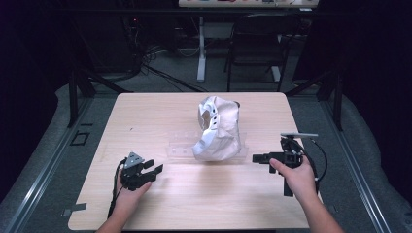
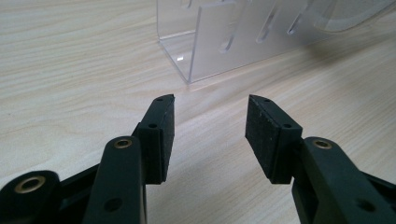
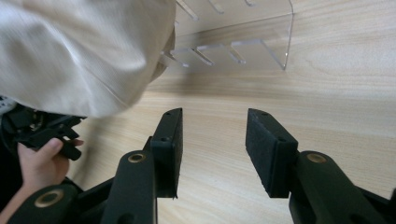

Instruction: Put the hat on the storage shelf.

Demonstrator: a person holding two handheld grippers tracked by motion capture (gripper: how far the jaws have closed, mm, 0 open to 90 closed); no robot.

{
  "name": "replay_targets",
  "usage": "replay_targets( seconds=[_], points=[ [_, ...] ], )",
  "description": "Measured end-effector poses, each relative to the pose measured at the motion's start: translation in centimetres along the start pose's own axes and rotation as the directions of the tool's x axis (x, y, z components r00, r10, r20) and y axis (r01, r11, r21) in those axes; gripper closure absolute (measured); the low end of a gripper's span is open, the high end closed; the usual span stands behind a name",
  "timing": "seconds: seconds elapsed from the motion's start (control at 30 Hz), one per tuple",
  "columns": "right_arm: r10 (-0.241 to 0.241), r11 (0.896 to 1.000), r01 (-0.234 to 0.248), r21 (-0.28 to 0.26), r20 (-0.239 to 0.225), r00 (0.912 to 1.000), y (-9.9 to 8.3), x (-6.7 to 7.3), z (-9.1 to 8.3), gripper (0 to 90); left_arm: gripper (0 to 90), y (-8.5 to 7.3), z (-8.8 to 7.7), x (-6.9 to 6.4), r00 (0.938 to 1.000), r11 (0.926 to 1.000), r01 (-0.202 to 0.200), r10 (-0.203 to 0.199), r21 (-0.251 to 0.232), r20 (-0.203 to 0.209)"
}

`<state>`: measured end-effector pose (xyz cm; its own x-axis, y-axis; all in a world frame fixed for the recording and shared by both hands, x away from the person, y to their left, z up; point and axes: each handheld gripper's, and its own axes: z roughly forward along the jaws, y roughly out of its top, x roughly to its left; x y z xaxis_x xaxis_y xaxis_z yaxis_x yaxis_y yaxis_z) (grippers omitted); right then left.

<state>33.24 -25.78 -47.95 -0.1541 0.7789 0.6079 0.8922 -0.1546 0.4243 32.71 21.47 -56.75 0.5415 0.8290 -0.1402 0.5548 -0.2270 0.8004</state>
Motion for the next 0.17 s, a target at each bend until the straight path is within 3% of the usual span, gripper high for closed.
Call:
replay_targets(
  seconds=[0.07, 0.13, 0.17],
  points=[
    [-0.054, 0.997, 0.056, -0.058, 0.03, 0.9981, -2.3, -0.7, 0.5, 57.0, 52.3, 0.0, 0.1, -0.2, 1.0, 1.0, -0.009, 0.009, -0.002, 0.003],
    [-0.101, 0.987, 0.109, -0.119, 0.072, 0.9923, -3.9, -1.4, 0.9, 55.9, 51.9, 0.0, 0.2, -0.8, 0.9995, 0.9996, -0.025, 0.026, -0.01, 0.019],
    [-0.101, 0.987, 0.109, -0.119, 0.072, 0.9923, -3.9, -1.4, 0.9, 55.9, 51.6, 0.0, 0.2, -0.8, 0.9995, 0.9996, -0.025, 0.026, -0.01, 0.019]
  ],
)
